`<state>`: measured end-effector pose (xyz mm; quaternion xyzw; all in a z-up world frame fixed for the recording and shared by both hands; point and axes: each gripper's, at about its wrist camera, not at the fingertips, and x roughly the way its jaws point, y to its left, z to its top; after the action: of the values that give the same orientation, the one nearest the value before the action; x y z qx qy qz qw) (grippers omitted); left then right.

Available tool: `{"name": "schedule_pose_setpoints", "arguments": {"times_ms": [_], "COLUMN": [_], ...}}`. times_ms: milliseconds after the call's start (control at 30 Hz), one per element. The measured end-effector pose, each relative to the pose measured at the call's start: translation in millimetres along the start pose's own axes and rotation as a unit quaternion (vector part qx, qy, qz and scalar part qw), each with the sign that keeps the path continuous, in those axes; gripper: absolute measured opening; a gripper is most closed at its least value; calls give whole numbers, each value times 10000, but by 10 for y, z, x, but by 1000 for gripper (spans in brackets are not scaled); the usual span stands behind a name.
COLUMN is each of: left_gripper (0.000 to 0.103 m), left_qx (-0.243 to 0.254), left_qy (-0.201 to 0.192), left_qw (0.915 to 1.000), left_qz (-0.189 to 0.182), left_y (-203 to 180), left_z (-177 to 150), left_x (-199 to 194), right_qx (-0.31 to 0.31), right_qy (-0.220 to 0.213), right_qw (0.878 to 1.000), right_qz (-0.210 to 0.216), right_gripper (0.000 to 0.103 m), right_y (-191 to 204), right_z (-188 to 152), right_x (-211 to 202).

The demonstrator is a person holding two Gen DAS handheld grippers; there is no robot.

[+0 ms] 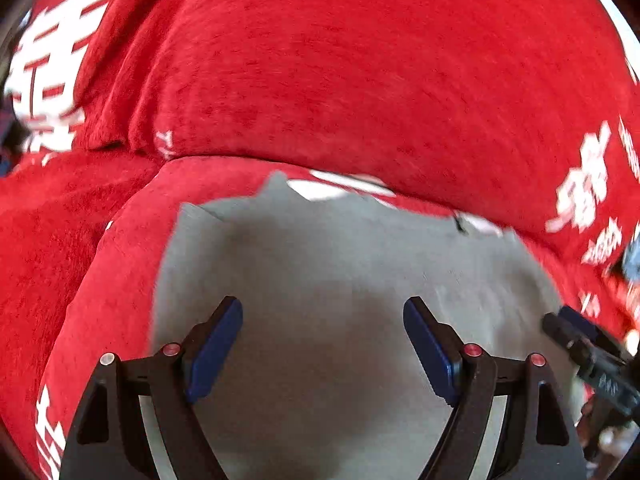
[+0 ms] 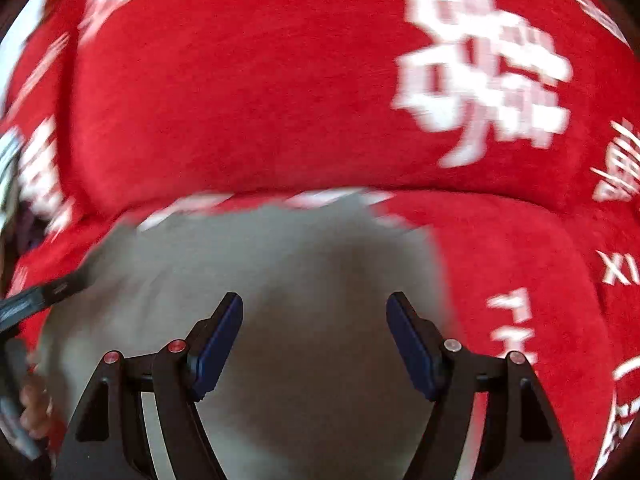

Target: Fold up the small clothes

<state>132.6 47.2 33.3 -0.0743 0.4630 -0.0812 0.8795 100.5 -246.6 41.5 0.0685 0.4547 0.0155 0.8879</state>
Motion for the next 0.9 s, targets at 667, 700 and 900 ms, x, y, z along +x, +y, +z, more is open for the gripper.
{"name": "schedule_pose_setpoints", "arguments": {"times_ms": [667,700,900], "left_gripper": [87,99,103], "left_qx": [682,648,599], "left_qy": [-13,-43,-79], "left_qw": [9942,9939,9952], "left_qz": [831,897,769], "left_y": [-329,-293,-63], "left_z": [-760,-822,-1122], "left_x": [-251,-265,-435], "right_qx": [-638,-671,-377], "right_qy": [-8,91,-55], "right_qw": [9968,9956,9979], "right_qz": [-477,-641,-521], "right_gripper": [78,78,78], "right_y": [338,329,115], "right_z": [-746,-816,-1059], "right_x": [-371,-319,-480]}}
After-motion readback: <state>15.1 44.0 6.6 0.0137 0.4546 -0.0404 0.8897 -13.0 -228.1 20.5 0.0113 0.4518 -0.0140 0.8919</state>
